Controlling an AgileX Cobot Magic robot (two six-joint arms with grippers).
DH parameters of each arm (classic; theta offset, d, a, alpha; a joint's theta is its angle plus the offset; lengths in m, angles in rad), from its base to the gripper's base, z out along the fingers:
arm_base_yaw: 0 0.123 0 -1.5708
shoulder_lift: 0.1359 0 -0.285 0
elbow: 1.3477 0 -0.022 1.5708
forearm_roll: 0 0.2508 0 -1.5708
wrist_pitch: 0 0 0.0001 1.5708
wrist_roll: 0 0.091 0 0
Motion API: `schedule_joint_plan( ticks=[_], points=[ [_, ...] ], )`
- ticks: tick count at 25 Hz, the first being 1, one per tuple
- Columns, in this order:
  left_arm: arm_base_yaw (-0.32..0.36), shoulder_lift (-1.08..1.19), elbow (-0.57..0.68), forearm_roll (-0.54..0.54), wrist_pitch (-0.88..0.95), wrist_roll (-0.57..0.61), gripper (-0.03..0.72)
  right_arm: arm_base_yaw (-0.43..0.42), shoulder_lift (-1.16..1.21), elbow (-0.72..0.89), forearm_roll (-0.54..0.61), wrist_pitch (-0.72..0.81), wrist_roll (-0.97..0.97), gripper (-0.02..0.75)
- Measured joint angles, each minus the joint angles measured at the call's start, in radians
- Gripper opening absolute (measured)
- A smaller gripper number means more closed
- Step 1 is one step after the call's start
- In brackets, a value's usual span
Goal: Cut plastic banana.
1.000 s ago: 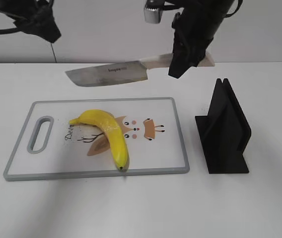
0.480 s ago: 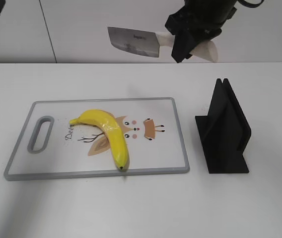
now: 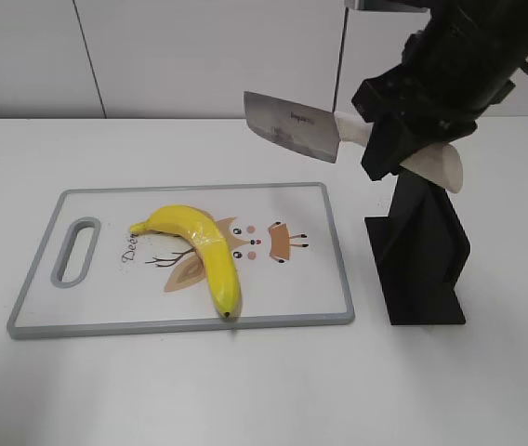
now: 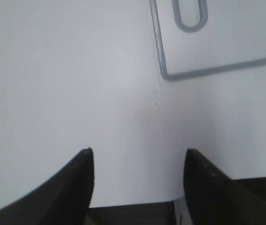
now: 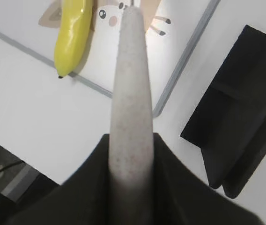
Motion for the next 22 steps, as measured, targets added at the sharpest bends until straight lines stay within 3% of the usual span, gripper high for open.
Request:
schedule_joint_plan(
  ticks=[8,16,22],
  points=[
    [0.0,-0.349,0.254,-0.031,-0.049,-0.003,0.569,0.0,-0.161,0.226,-0.089,-0.218,0.204,0.169],
    [0.0,-0.716,0.428,-0.032,-0.066,-0.003,0.569,0.0,-0.265,0.313,-0.288,-0.259,0.425,0.169],
    [0.0,-0.957,0.486,-0.032,-0.066,-0.003,0.569,0.0,-0.303,0.362,-0.32,-0.264,0.485,0.169]
  ],
)
